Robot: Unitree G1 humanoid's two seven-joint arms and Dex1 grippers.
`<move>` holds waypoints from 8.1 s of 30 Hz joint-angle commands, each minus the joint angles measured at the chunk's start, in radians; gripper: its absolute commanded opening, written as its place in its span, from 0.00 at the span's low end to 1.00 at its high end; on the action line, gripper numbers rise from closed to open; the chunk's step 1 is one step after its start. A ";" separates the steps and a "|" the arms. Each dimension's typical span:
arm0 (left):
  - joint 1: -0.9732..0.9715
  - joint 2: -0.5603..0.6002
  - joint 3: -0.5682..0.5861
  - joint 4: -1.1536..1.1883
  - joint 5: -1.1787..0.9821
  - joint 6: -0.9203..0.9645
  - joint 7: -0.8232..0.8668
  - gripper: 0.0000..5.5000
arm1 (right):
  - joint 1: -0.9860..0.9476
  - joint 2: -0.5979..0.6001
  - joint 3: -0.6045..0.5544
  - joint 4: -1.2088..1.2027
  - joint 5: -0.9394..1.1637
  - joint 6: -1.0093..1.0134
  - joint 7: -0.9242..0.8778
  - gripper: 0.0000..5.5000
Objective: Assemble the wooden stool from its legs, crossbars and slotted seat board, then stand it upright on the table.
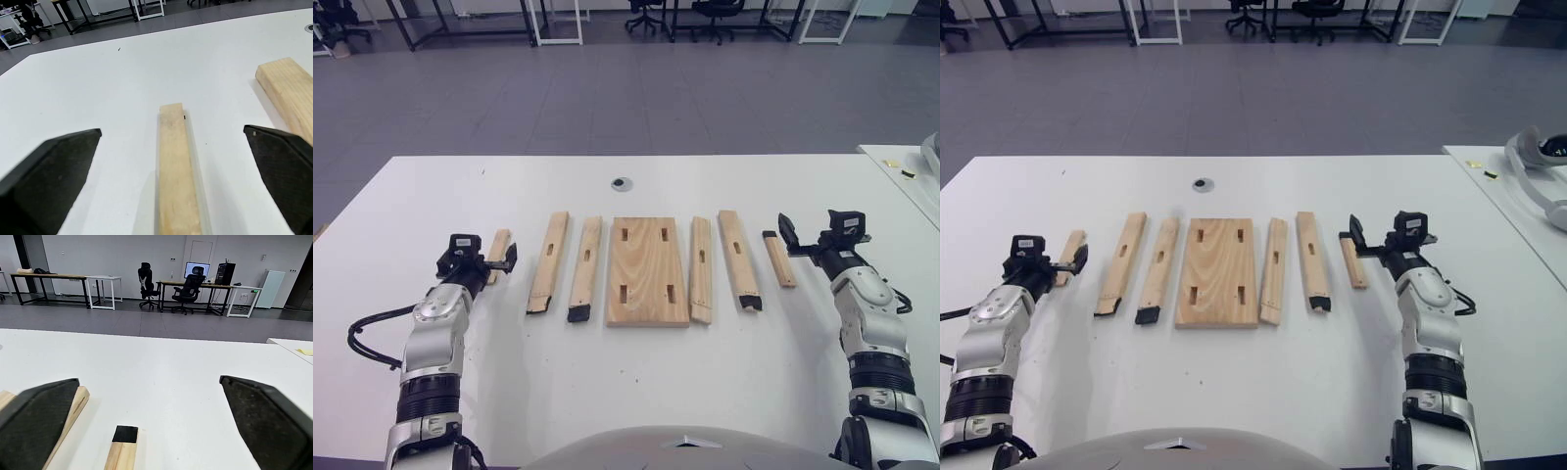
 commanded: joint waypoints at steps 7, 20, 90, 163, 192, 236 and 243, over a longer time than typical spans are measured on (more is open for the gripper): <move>0.011 0.029 -0.010 0.015 0.003 0.049 -0.018 0.97 | -0.011 -0.001 0.007 0.001 -0.024 0.007 -0.007 0.98; 0.043 0.025 -0.021 0.024 -0.007 0.196 -0.020 0.76 | -0.015 -0.001 0.006 0.006 -0.033 0.003 -0.005 0.98; -0.271 -0.166 -0.333 -0.105 0.085 -0.240 -0.103 0.50 | 0.064 0.428 0.025 -0.789 0.524 0.495 -0.638 0.08; -0.223 -0.186 -0.364 -0.073 0.145 -0.318 -0.058 0.50 | 0.286 0.217 0.232 -0.718 0.013 0.908 -0.240 0.76; -0.266 -0.336 -0.158 -0.083 -0.343 0.060 -0.127 0.50 | 0.200 0.015 0.350 -0.541 -0.130 0.417 0.019 0.38; 0.054 -0.288 0.001 -0.923 -1.175 0.446 0.833 0.18 | 0.418 0.061 0.209 -0.517 -0.181 0.064 -0.014 0.60; 0.096 -0.198 -0.030 -0.919 -1.050 0.411 0.770 0.18 | 0.368 0.041 0.140 -0.518 -0.067 0.077 0.047 0.60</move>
